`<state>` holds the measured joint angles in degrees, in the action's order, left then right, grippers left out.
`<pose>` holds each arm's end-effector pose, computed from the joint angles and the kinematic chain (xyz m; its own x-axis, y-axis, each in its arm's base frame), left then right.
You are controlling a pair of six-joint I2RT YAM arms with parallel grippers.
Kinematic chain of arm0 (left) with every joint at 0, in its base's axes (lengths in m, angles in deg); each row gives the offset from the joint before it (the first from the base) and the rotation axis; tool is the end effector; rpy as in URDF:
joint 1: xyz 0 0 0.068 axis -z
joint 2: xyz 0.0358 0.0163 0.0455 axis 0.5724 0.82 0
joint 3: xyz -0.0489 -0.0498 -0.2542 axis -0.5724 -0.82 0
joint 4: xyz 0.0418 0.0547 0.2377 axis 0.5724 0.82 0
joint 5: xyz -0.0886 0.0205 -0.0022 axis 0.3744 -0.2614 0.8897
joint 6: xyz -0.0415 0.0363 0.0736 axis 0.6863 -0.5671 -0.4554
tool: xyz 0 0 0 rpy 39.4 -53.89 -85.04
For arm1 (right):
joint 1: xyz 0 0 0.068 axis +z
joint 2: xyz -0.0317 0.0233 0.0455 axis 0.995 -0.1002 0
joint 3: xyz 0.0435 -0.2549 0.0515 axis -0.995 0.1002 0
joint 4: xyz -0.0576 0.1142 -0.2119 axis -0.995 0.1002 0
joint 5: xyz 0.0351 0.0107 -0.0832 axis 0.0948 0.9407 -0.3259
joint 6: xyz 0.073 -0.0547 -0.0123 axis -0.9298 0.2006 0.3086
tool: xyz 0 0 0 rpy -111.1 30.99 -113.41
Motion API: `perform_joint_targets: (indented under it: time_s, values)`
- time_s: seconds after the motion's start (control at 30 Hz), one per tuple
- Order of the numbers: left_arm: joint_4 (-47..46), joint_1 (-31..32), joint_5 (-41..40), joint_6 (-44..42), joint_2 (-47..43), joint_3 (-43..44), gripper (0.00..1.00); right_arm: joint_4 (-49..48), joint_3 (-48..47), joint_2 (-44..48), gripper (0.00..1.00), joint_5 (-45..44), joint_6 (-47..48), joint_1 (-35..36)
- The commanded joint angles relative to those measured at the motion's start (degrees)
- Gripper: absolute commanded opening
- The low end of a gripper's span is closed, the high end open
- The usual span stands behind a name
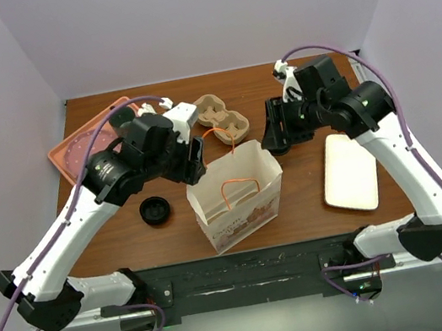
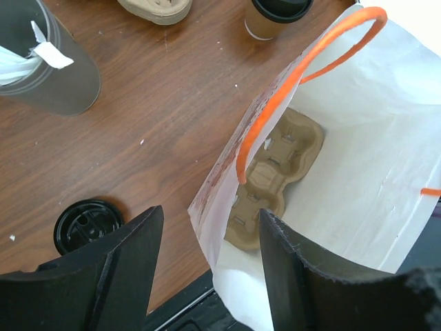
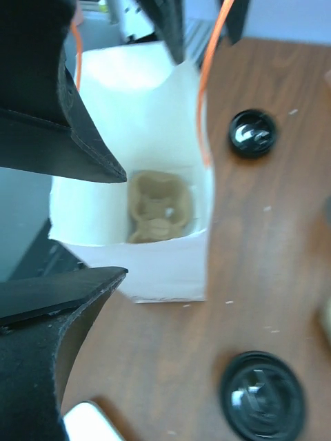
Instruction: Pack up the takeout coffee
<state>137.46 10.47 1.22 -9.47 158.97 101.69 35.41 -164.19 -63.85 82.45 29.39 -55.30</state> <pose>0.1840 -0.1805 0.3764 -0.6531 0.2345 -0.7200 0.5117 0.8376 -0.1913 0.2168 0.1387 0.3962 -0.7970 0.0043 -0.6040 -0.3083 0.8571 0.4128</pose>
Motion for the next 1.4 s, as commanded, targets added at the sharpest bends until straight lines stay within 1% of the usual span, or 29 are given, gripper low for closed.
perform_joint_targets:
  time_s: [0.0, 0.13, 0.27, 0.37, 0.4, 0.47, 0.5, 0.57, 0.6, 0.63, 0.67, 0.7, 0.73, 0.77, 0.8, 0.83, 0.87, 0.9, 0.93, 0.97, 1.0, 1.03, 1.13, 1.17, 1.2, 1.23, 1.27, 1.3, 1.37]
  values:
    - [-3.76, -0.39, 1.95, 0.35, 0.04, -1.88, 0.60, 7.57, 1.97, 2.04, 0.55, -1.40, 0.66, 0.41]
    - [-4.81, -0.39, 2.65, 0.08, -0.66, -4.17, 0.55, 8.80, 3.64, 2.58, 0.52, -1.05, -0.13, 0.84]
    - [-5.34, -0.39, 2.65, -0.18, -0.84, -5.14, 0.53, 6.35, 4.26, 2.14, 0.50, 0.44, -1.63, 2.34]
    - [-5.87, -0.39, 2.65, -0.36, -0.93, -5.76, 0.48, 6.43, 5.04, 0.91, 0.47, 0.09, -2.33, 3.83]
    - [-5.96, -0.30, 2.65, -0.27, -1.02, -6.11, 0.43, 6.78, 5.14, 0.56, 0.45, -0.69, -2.68, 4.27]
    - [-6.31, -0.30, 4.06, -0.36, -1.19, -6.29, 0.37, 8.53, 4.79, -0.50, 0.41, -1.66, -2.68, 5.06]
    - [-6.48, -0.30, 4.41, -0.18, -1.28, -6.63, 0.26, 9.15, 4.61, -0.67, 0.33, -2.10, -2.68, 5.15]
    - [-6.92, -0.39, 4.94, -0.09, -1.54, -6.99, 0.13, 10.38, 2.78, -1.55, 0.23, -4.12, -2.16, 5.24]
    - [-7.10, -0.39, 5.29, -0.01, -1.54, -7.16, 0.00, 10.38, 1.72, -2.08, 0.09, -4.73, -1.90, 5.24]
    - [-7.80, -0.39, 6.07, -0.01, -1.46, -7.08, 0.00, 10.73, 0.06, -3.73, 0.02, -5.87, -1.37, 5.24]
    - [-7.72, -0.30, 6.43, -0.18, -1.02, -6.21, 0.00, 12.91, -5.79, -5.58, 0.00, -6.58, -1.10, 5.15]
    - [-4.58, -0.39, 6.35, 0.17, 0.03, 0.07, 0.00, 14.67, -10.20, -7.51, 0.00, -7.11, -0.93, 5.24]
    - [-1.94, -0.39, 5.48, 0.95, 3.61, 5.35, 0.00, 16.69, -15.03, -9.53, 0.00, -5.37, -0.58, 5.24]
    - [0.35, -0.39, 4.94, 1.66, 4.95, 12.71, 0.00, 16.54, -20.73, -11.12, 0.00, -4.83, -1.10, 5.24]
    - [2.20, -0.47, 4.68, 2.27, 5.57, 12.61, 0.00, 16.36, -21.05, -10.96, 0.00, -5.52, -2.49, 5.15]
    - [1.61, -0.56, 4.59, 2.10, 4.62, 10.09, 0.00, 14.79, -19.31, -10.52, 0.00, -5.62, -3.38, 5.15]
    - [1.34, -0.91, 5.72, 1.84, 4.35, 6.49, 0.00, 13.73, -12.68, -9.91, 0.00, -2.66, -2.86, 5.24]
    - [2.81, -1.78, 6.60, 2.97, 4.43, 7.68, 0.00, 13.64, -11.31, -10.16, 0.00, -2.02, -2.25, 5.24]
    - [3.35, -1.88, 5.65, 3.94, 4.35, 9.34, 0.00, 14.42, -11.65, -10.60, 0.00, -2.45, -1.20, 5.15]
    - [2.14, -1.88, 5.12, 4.64, 3.21, 7.79, 0.00, 13.64, -12.61, -10.52, 0.00, -4.54, -1.19, 5.15]
    - [-1.18, -2.05, 5.38, 5.00, 1.72, 5.95, 0.00, 11.90, -11.83, -8.87, 0.00, -5.87, -1.10, 5.24]
    - [-1.39, -2.23, 6.34, 4.92, 0.84, 5.24, 0.00, 8.75, -10.52, -8.15, 0.00, -5.53, -1.45, 5.07]
    - [0.37, -2.14, 6.34, 3.60, 1.36, 4.53, 0.00, 7.93, -10.34, -9.20, 0.00, -7.55, -0.32, 4.97]
    - [0.89, -2.23, 6.26, 3.34, 1.62, 6.44, 0.00, 7.40, -7.63, -9.11, 0.00, -7.03, -0.57, 4.98]
    - [0.55, -2.23, 6.00, 2.64, 1.53, 6.46, 0.00, 7.05, -6.91, -8.76, 0.00, -7.29, -0.57, 4.98]
    - [-1.20, -2.23, 5.82, 1.67, -0.38, 4.98, 0.00, 5.91, -6.21, -8.33, 0.00, -8.42, -0.14, 4.89]
    - [-2.43, -2.23, 5.30, 0.45, -1.44, 1.05, 0.00, 5.03, -3.59, -7.54, 0.00, -9.04, -0.05, 4.98]
    - [-3.75, -2.23, 4.86, -2.53, -2.33, -0.38, 0.00, 3.98, -1.82, -6.49, 0.00, -9.31, -0.40, 4.89]
    - [-4.99, -2.23, 2.92, -5.35, -3.56, -1.27, 0.00, 0.12, 2.12, -2.80, 0.00, -9.93, -2.15, 4.98]
